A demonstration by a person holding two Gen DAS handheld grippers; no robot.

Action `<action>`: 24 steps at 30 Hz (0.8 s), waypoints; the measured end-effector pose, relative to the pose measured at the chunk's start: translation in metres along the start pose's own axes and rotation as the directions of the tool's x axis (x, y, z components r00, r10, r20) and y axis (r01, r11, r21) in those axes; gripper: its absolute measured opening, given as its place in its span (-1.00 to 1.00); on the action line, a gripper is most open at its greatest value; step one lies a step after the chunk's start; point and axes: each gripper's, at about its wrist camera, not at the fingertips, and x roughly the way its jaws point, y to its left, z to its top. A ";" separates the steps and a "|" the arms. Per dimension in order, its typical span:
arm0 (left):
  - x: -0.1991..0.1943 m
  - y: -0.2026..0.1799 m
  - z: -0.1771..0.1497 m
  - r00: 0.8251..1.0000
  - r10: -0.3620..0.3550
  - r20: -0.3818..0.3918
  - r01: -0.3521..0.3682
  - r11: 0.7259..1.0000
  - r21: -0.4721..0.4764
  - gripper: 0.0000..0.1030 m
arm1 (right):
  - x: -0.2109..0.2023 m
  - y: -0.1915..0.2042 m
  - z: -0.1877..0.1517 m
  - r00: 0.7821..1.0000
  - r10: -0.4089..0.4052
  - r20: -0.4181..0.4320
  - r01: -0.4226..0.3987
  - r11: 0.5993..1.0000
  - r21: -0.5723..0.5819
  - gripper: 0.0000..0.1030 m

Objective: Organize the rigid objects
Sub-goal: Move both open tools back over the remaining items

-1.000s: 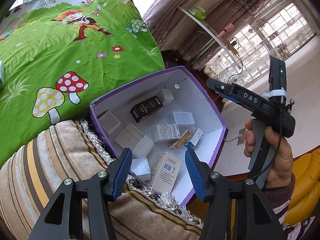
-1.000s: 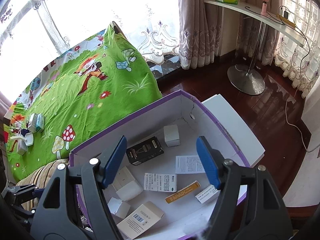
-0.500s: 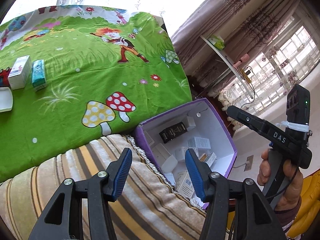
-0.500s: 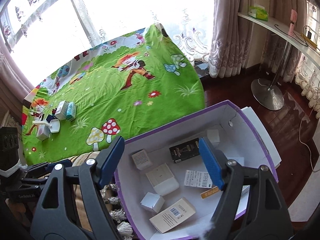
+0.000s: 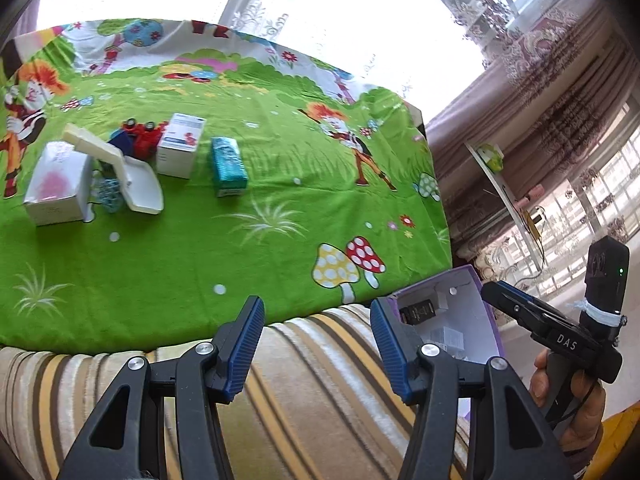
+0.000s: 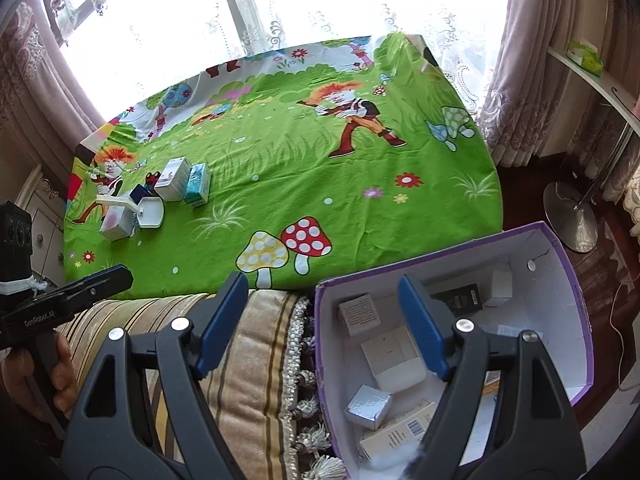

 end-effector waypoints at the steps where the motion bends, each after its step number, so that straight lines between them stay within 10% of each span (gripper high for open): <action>1: -0.004 0.010 0.001 1.000 0.009 0.008 -0.009 1.000 -0.019 0.10 | 0.002 0.005 0.002 1.000 0.005 -0.003 -0.005 1.000 -0.008 0.55; 12: -0.047 0.103 0.017 0.984 0.164 0.077 -0.146 0.970 -0.192 0.10 | 0.029 0.069 0.028 0.998 0.061 -0.023 -0.063 0.992 -0.108 0.56; 24: -0.034 0.154 0.059 0.942 0.336 0.016 -0.330 0.931 -0.159 0.11 | 0.072 0.152 0.051 0.989 0.118 -0.087 -0.137 0.955 -0.262 0.56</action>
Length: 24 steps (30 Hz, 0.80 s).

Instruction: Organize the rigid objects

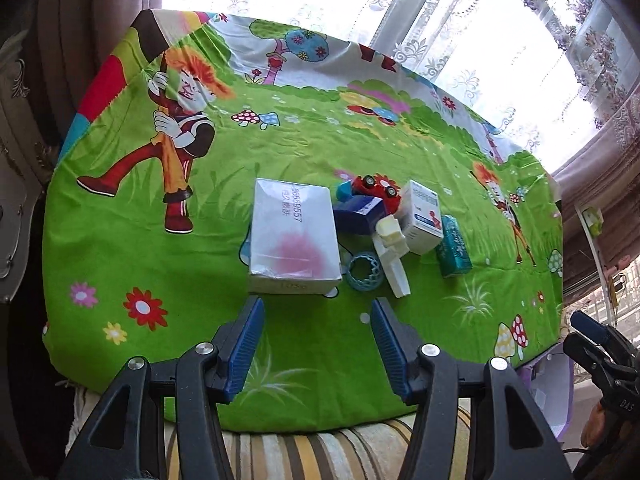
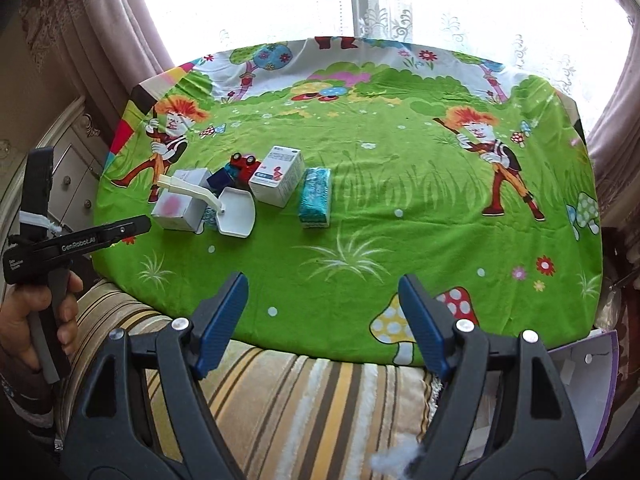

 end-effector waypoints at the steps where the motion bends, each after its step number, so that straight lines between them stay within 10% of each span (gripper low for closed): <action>1: 0.003 0.000 0.003 1.000 0.010 -0.002 -0.010 1.000 0.007 0.16 | 0.005 0.005 0.003 1.000 0.007 -0.008 -0.007 1.000 -0.010 0.56; 14: -0.004 0.025 0.051 0.994 -0.103 0.029 0.105 0.992 -0.070 0.20 | 0.078 0.065 0.020 0.995 0.074 -0.070 -0.081 0.992 -0.098 0.55; 20: 0.025 0.006 0.074 0.950 -0.304 -0.067 0.286 0.937 -0.199 0.20 | 0.097 0.083 0.028 0.998 0.059 -0.037 -0.063 0.991 -0.117 0.51; 24: 0.049 -0.005 0.092 0.931 -0.325 -0.163 0.274 0.921 -0.276 0.20 | 0.107 0.089 0.031 0.999 0.053 -0.007 -0.054 0.993 -0.108 0.35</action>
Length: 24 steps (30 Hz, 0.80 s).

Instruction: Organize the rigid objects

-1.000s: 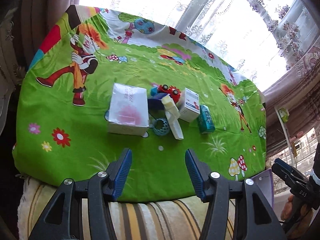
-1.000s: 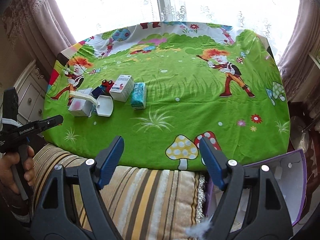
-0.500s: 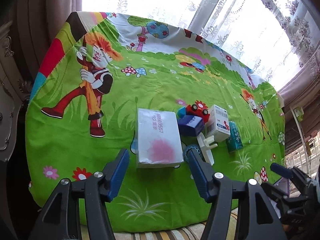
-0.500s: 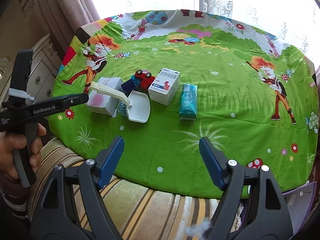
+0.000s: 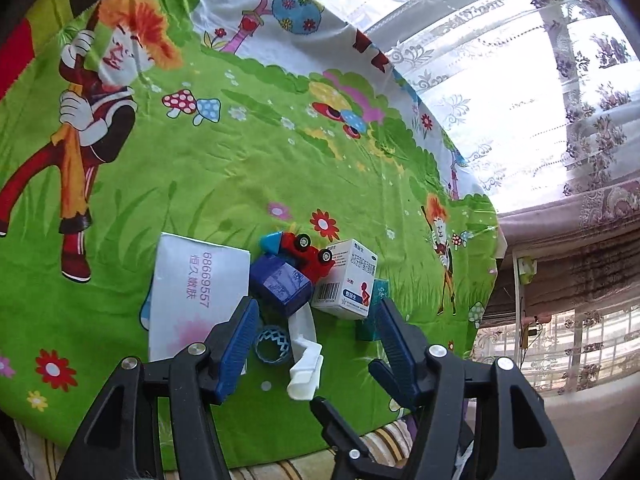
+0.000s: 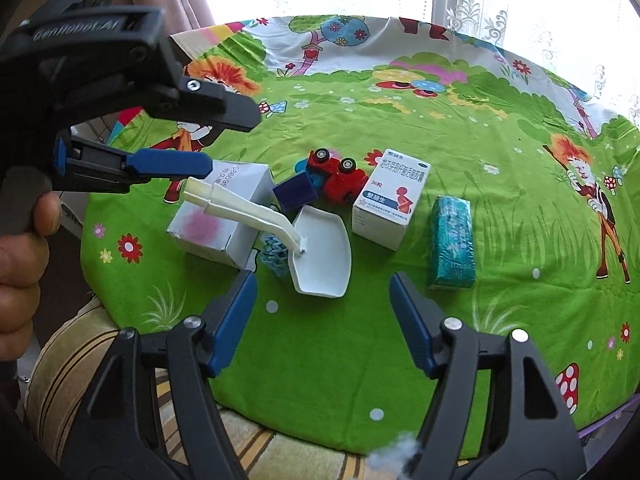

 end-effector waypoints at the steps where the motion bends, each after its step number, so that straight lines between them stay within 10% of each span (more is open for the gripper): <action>1: 0.005 0.000 0.004 1.000 -0.002 -0.026 0.001 1.000 -0.021 0.20 | 0.003 0.002 0.001 1.000 -0.003 0.005 0.003 1.000 -0.006 0.31; 18: 0.077 0.015 0.026 0.952 0.015 -0.305 -0.072 0.982 -0.177 0.12 | 0.033 0.026 0.012 0.995 0.021 0.101 -0.004 0.985 -0.174 0.10; 24: 0.090 0.024 0.026 0.945 0.029 -0.327 -0.095 0.977 -0.189 -0.35 | 0.050 0.021 0.019 0.995 0.061 0.075 -0.049 0.987 -0.156 -0.58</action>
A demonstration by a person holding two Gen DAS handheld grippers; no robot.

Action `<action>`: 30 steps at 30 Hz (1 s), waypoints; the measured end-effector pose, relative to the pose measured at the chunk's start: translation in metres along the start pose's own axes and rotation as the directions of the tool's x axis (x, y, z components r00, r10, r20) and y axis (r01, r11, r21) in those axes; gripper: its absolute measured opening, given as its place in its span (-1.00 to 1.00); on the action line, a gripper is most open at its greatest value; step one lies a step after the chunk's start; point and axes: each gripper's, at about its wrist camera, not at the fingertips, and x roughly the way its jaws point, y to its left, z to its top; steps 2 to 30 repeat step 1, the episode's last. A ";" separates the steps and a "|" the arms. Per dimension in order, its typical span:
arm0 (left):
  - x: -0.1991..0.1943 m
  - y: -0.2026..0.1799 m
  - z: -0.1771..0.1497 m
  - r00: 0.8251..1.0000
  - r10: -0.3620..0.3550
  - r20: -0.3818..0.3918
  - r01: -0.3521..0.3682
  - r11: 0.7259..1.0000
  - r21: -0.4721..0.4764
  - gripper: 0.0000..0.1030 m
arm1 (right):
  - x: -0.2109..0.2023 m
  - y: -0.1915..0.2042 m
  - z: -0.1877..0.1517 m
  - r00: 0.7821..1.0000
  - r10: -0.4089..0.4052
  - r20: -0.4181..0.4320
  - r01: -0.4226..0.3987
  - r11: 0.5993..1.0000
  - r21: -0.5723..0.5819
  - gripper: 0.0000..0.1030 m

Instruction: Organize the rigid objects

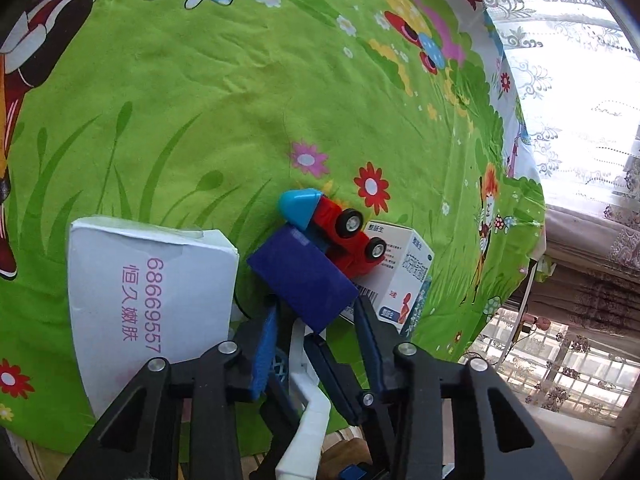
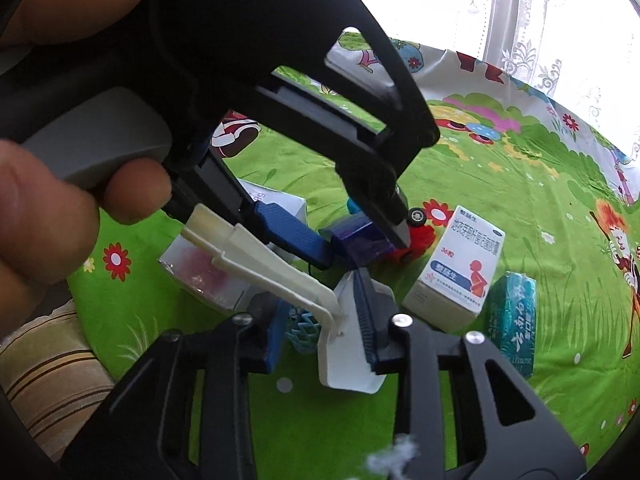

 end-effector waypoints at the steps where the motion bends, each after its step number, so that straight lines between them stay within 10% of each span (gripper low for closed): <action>1: 0.003 0.003 -0.001 1.000 0.003 0.000 -0.003 1.000 -0.004 -0.50 | 0.000 -0.002 -0.001 1.000 0.006 -0.001 -0.006 1.000 0.009 -0.65; 30: 0.003 0.003 -0.001 1.000 0.003 0.000 -0.003 1.000 -0.004 -0.50 | 0.000 -0.002 -0.001 1.000 0.006 -0.001 -0.006 1.000 0.009 -0.65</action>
